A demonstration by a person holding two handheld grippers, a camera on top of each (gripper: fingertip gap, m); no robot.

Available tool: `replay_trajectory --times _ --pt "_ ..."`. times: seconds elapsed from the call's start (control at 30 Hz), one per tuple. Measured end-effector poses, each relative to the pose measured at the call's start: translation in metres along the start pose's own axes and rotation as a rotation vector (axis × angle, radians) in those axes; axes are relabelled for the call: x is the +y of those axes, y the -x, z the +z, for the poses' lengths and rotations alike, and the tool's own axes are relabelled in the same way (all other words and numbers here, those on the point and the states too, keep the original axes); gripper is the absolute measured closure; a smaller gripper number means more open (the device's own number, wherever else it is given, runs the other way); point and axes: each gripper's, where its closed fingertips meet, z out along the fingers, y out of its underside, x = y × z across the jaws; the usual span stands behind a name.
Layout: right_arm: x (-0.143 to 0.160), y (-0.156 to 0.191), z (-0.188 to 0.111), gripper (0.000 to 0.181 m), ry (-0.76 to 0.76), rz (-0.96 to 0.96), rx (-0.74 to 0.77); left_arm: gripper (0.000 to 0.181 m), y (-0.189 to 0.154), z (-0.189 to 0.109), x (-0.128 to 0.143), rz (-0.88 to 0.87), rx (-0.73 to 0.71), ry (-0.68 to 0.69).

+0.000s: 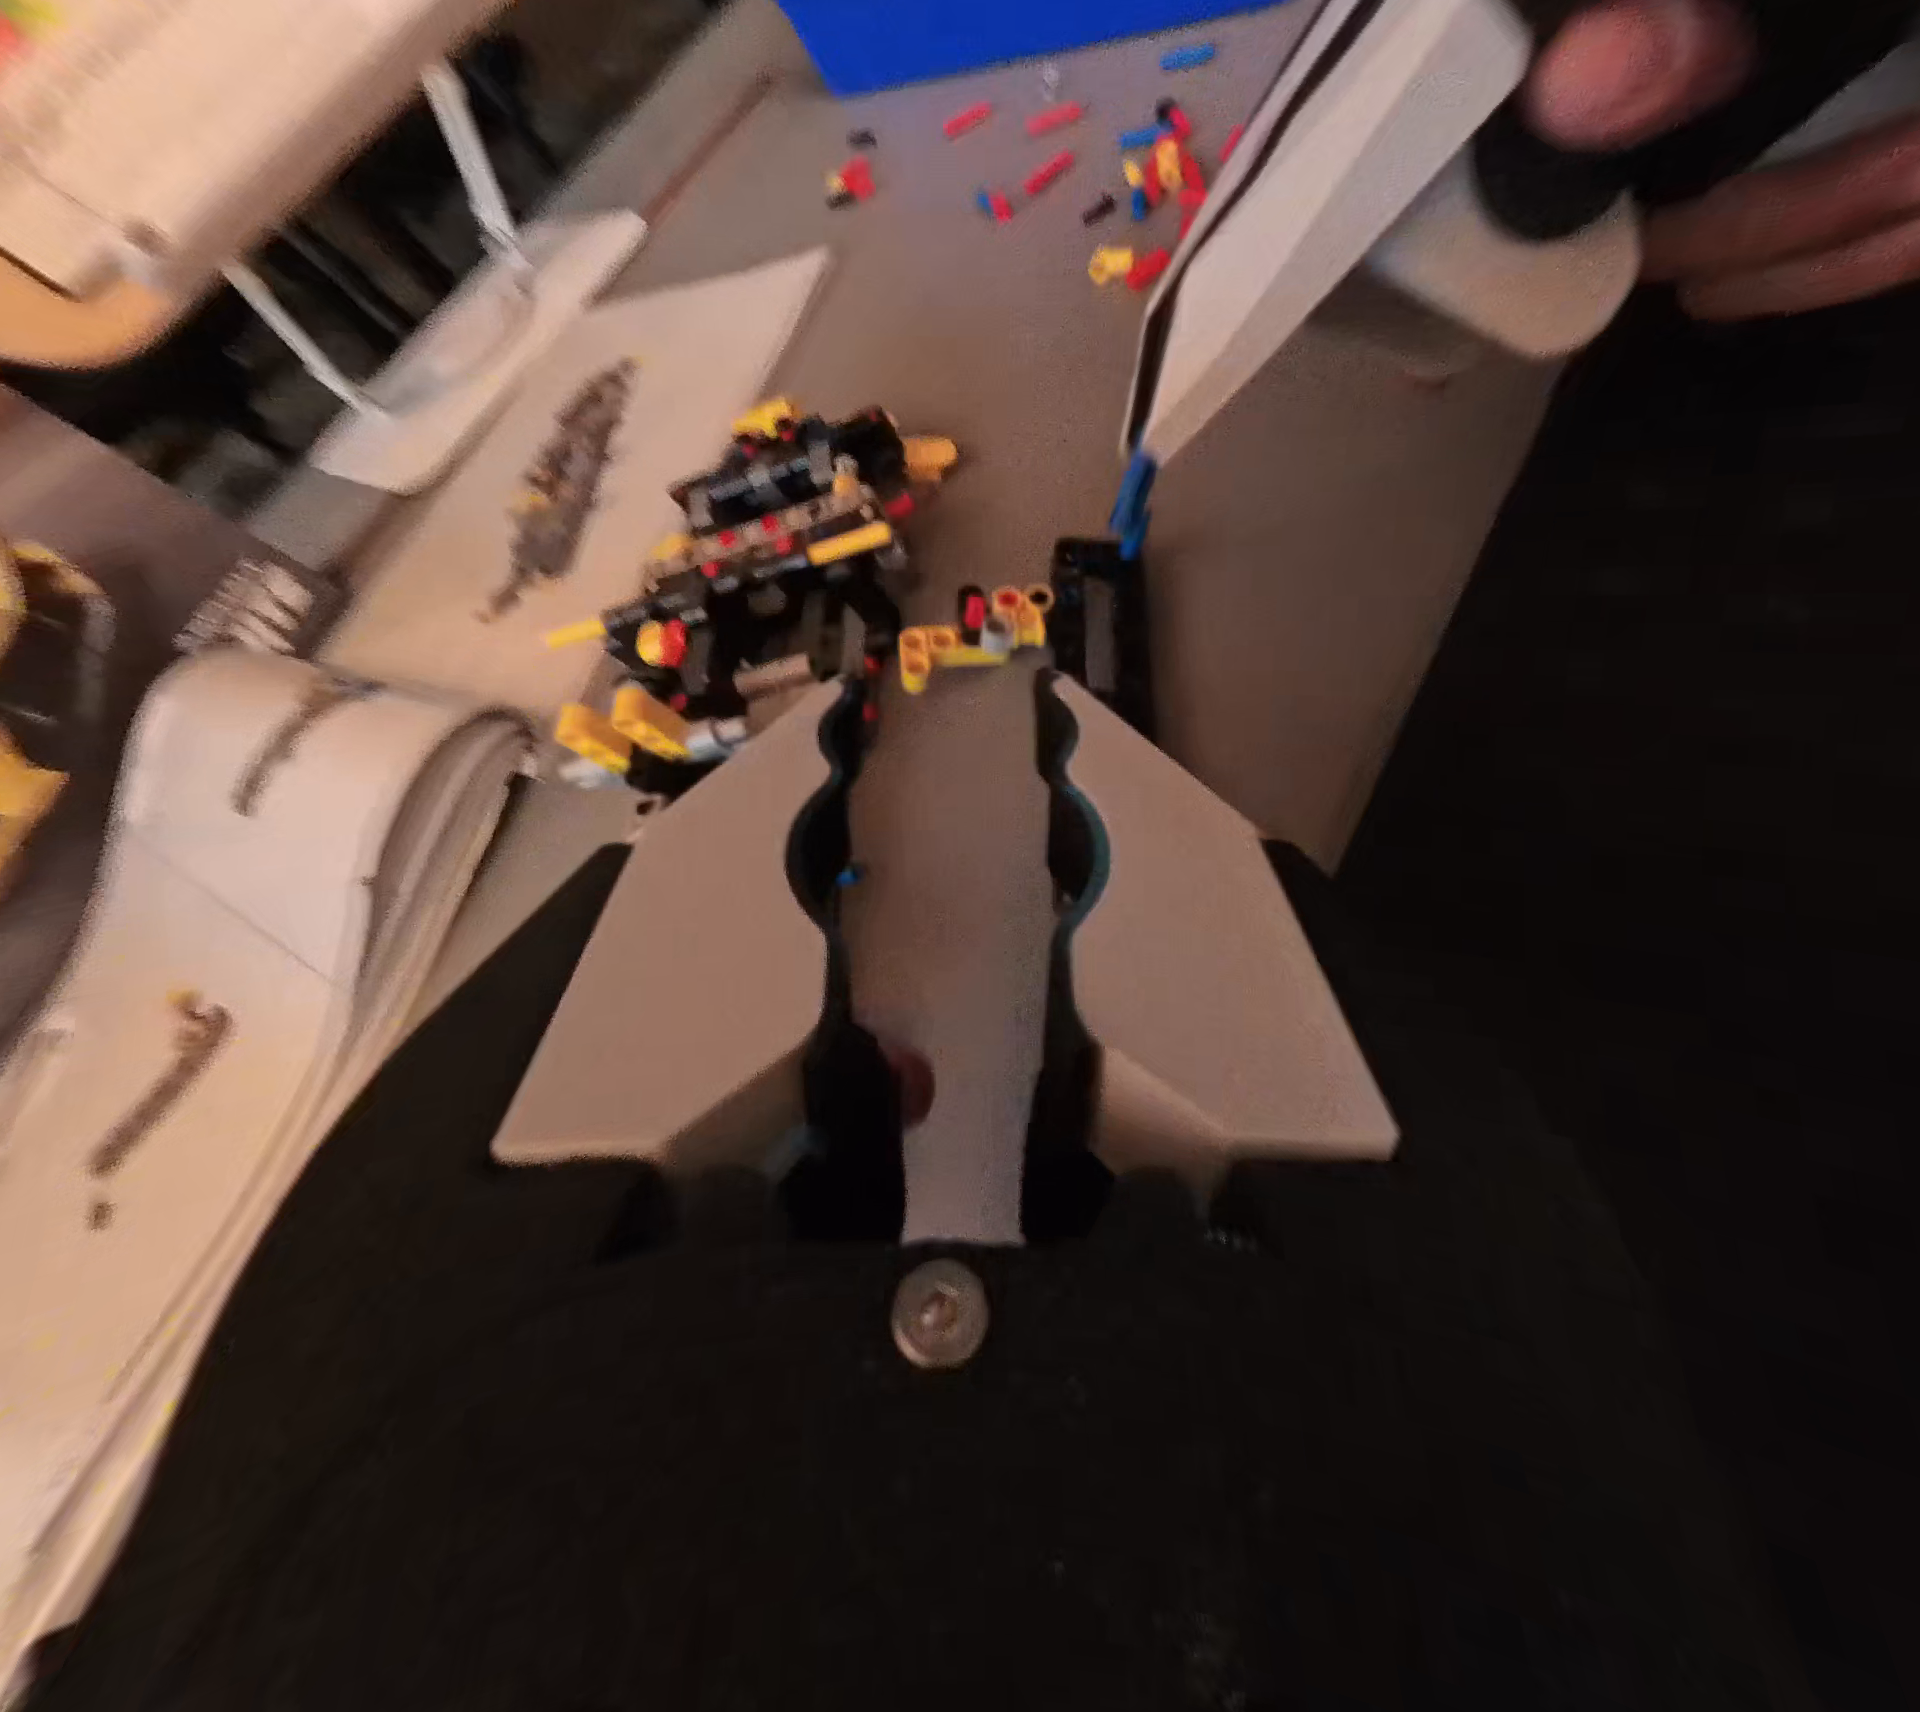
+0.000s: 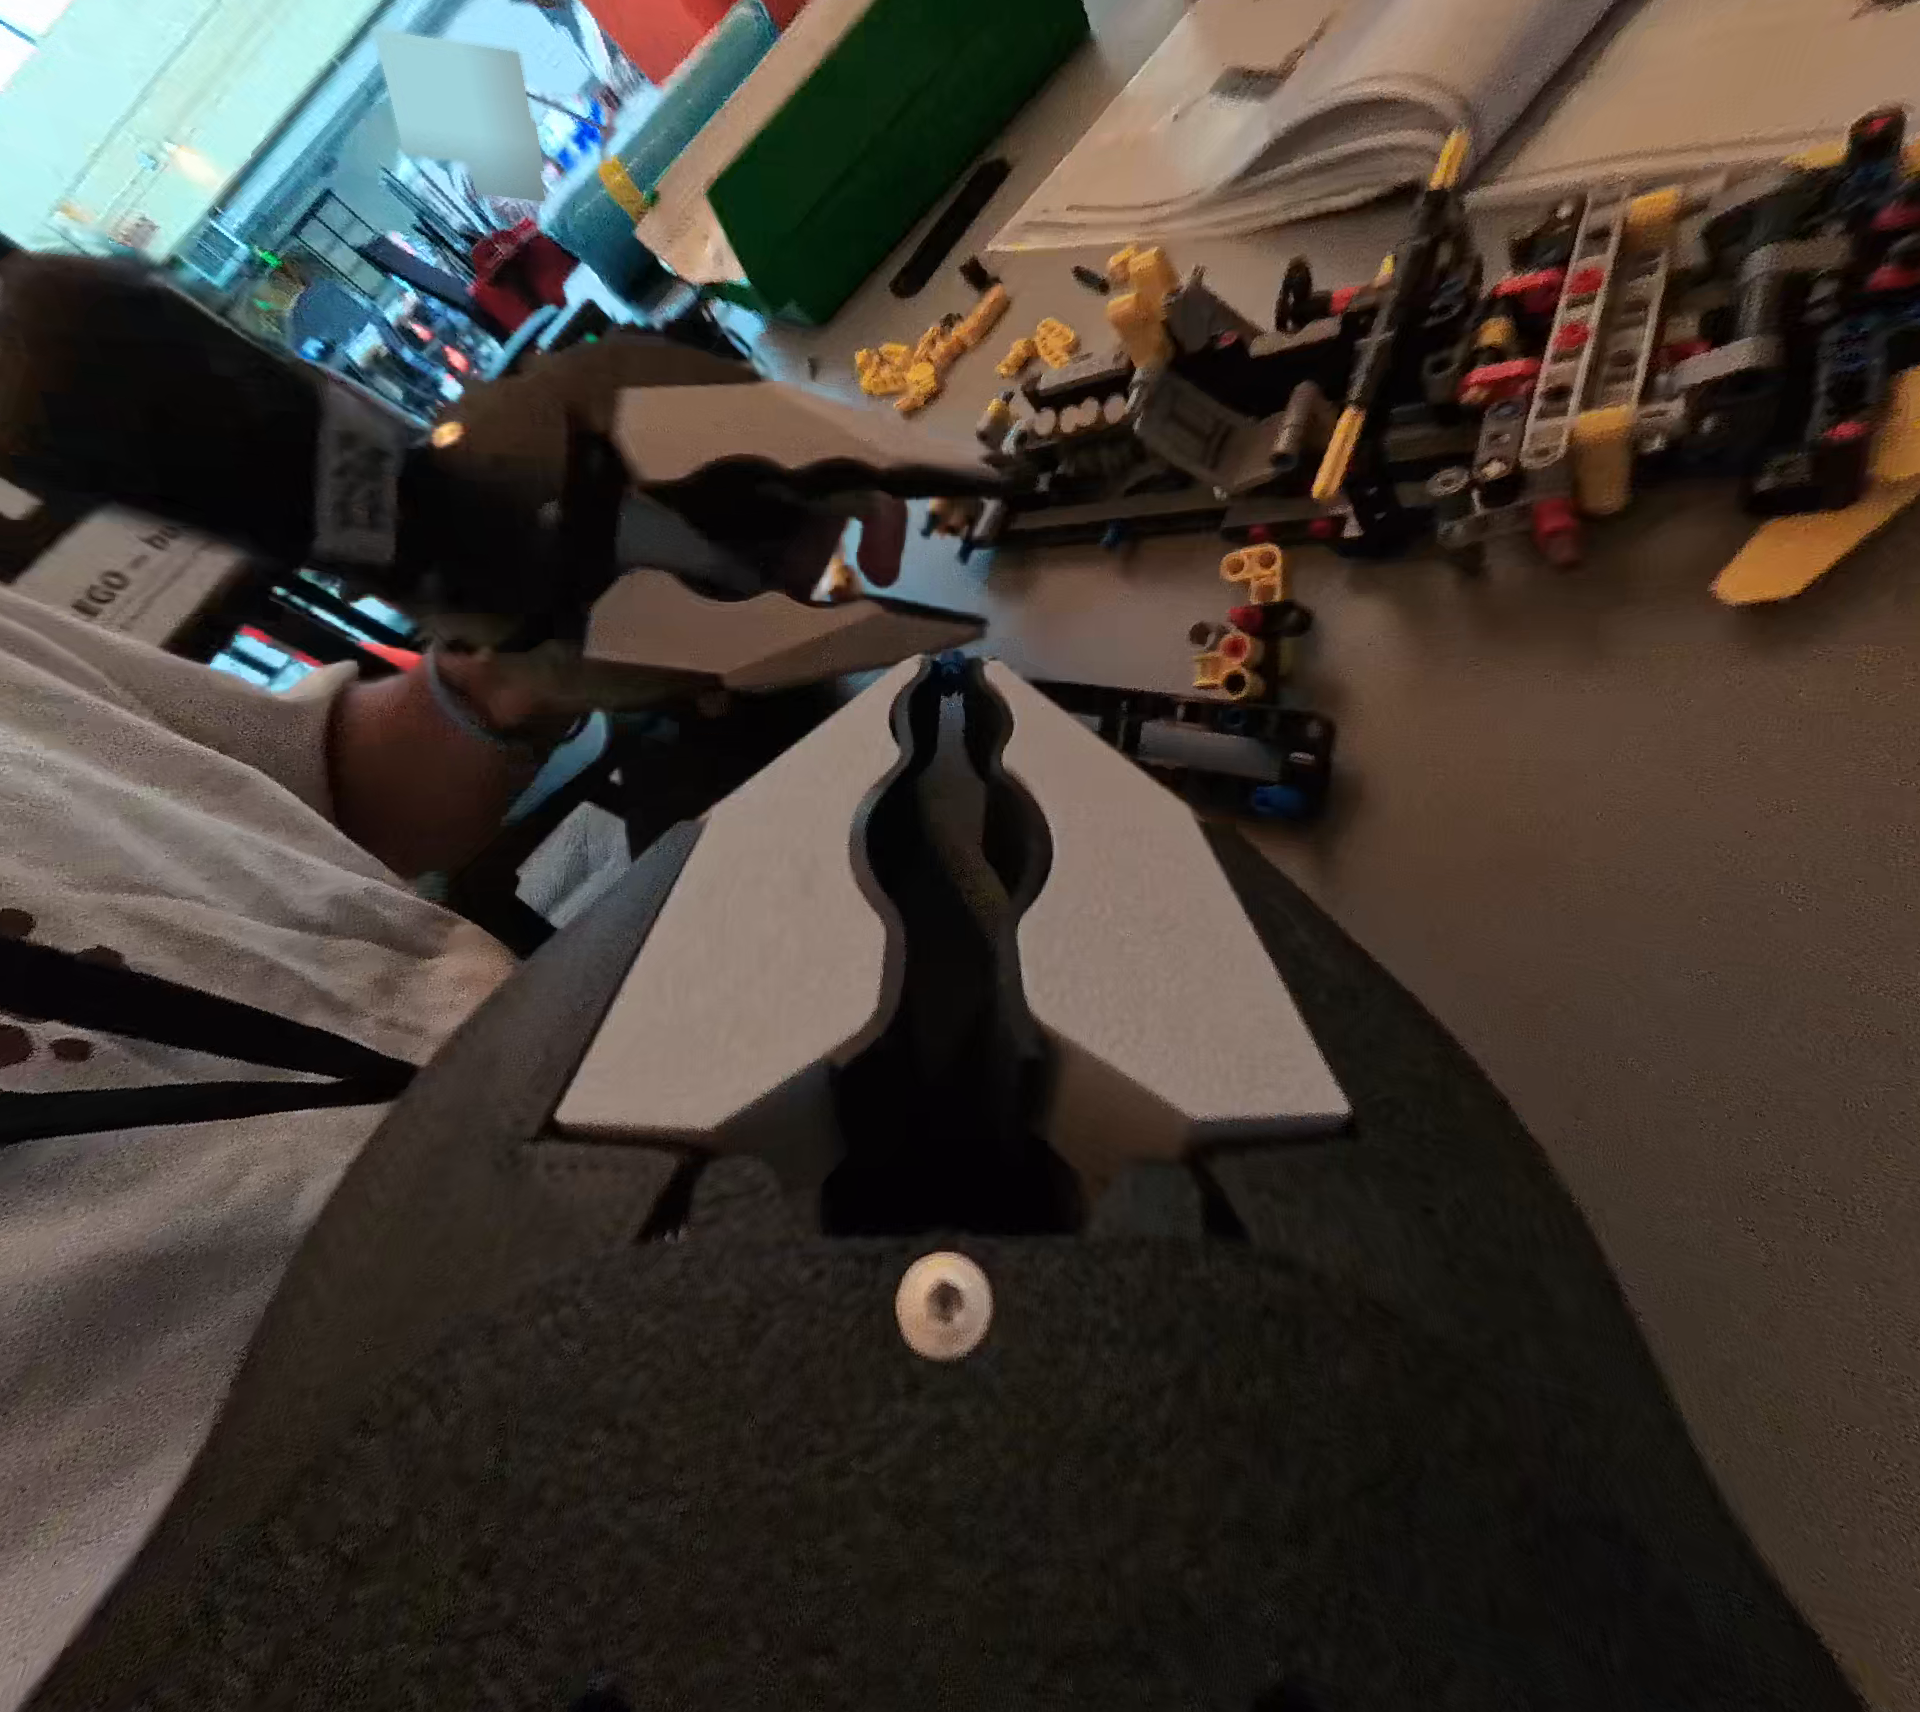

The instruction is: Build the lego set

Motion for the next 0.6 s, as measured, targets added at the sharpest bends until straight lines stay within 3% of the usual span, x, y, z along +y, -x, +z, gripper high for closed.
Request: replay_trajectory --times 0.07,0.17,0.33,0.4,0.47,0.6 --pt "-0.005 0.004 -0.005 0.177 -0.047 -0.021 -0.015 0.149 0.001 0.001 0.009 -0.073 0.113 0.061" --pt "-0.006 0.01 -0.008 0.177 -0.079 -0.057 -0.027 0.158 -0.009 0.001 0.026 -0.27 0.349 0.259" --pt "-0.01 0.015 -0.014 0.177 -0.122 -0.067 -0.055 0.156 -0.028 -0.001 0.022 -0.479 0.715 0.524" --pt "-0.014 0.015 -0.018 0.177 -0.15 -0.046 -0.075 0.155 -0.04 -0.003 0.014 -0.648 0.888 0.618" --pt "-0.017 0.016 -0.022 0.177 -0.181 -0.022 -0.097 0.156 -0.04 0.005 0.013 -0.732 0.927 0.657" --pt "-0.023 0.016 -0.03 0.177 -0.228 0.013 -0.132 0.156 -0.031 0.014 0.015 -0.624 0.862 0.671"
